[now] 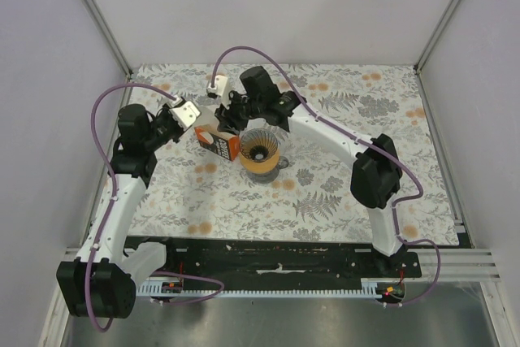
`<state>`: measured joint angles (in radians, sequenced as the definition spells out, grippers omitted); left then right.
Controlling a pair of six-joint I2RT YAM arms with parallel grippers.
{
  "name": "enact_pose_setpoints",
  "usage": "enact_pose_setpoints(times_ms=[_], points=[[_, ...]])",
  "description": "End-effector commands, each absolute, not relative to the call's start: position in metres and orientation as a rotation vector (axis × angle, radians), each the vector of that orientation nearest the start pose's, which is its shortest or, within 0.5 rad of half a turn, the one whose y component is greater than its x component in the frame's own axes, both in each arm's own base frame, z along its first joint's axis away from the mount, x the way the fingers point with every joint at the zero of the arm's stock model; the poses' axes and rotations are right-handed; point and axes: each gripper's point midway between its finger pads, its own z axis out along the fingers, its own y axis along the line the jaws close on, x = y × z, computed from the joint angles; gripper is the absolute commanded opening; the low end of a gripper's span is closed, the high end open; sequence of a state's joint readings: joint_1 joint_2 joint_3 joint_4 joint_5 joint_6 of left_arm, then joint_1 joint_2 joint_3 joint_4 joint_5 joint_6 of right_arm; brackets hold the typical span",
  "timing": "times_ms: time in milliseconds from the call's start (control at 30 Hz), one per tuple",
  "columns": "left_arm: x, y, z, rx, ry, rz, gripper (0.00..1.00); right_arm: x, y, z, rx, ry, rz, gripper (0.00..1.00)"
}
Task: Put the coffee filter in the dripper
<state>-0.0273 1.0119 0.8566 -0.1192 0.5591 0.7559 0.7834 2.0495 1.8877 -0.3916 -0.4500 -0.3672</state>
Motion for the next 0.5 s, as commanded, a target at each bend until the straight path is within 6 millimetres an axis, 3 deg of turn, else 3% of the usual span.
enact_pose_setpoints(times_ms=[0, 167, 267, 333, 467], points=[[0.354, -0.079, 0.305, 0.952, 1.398, 0.01, 0.02, 0.354, 0.447, 0.279, -1.347, 1.495, 0.738, 0.54], [0.358, -0.073, 0.312, 0.884, 1.406, 0.029, 0.02, 0.366, 0.436, 0.289, -1.261, 1.544, 0.692, 0.56], [0.364, -0.067, 0.327, 0.82, 1.377, 0.066, 0.02, 0.384, 0.424, 0.275, -1.164, 1.666, 0.666, 0.67], [0.365, -0.064, 0.336, 0.779, 1.366, 0.072, 0.02, 0.387, 0.424, 0.265, -1.151, 1.718, 0.668, 0.78], [0.364, -0.065, 0.338, 0.766, 1.359, 0.062, 0.02, 0.391, 0.429, 0.245, -1.15, 1.793, 0.685, 0.88]])
